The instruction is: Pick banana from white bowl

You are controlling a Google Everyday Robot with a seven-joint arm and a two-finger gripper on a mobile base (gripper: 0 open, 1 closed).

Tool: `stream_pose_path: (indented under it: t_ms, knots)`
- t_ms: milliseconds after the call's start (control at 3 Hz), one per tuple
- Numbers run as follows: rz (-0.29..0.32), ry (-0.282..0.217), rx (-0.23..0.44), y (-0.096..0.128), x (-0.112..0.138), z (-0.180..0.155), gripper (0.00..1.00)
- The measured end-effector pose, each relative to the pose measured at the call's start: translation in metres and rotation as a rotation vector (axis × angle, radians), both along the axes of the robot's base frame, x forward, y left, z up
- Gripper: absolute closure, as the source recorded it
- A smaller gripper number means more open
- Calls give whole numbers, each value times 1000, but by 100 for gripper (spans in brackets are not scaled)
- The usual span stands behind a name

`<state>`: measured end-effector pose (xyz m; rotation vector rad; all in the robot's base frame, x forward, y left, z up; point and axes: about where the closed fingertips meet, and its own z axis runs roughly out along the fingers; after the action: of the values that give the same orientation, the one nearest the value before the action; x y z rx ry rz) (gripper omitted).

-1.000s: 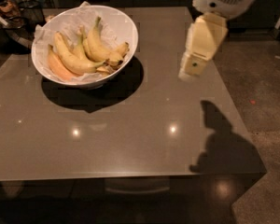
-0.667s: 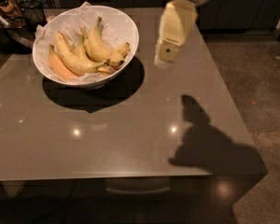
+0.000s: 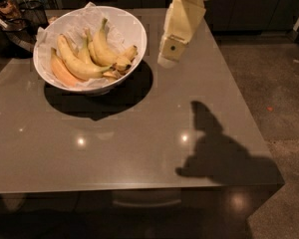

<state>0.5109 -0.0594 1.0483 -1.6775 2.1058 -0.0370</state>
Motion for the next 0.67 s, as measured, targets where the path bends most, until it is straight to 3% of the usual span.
stream_pose_path:
  t_ms: [333, 667]
  knots:
    - [2, 13, 28, 21, 11, 8, 0]
    - [32, 33, 19, 58, 27, 12, 14]
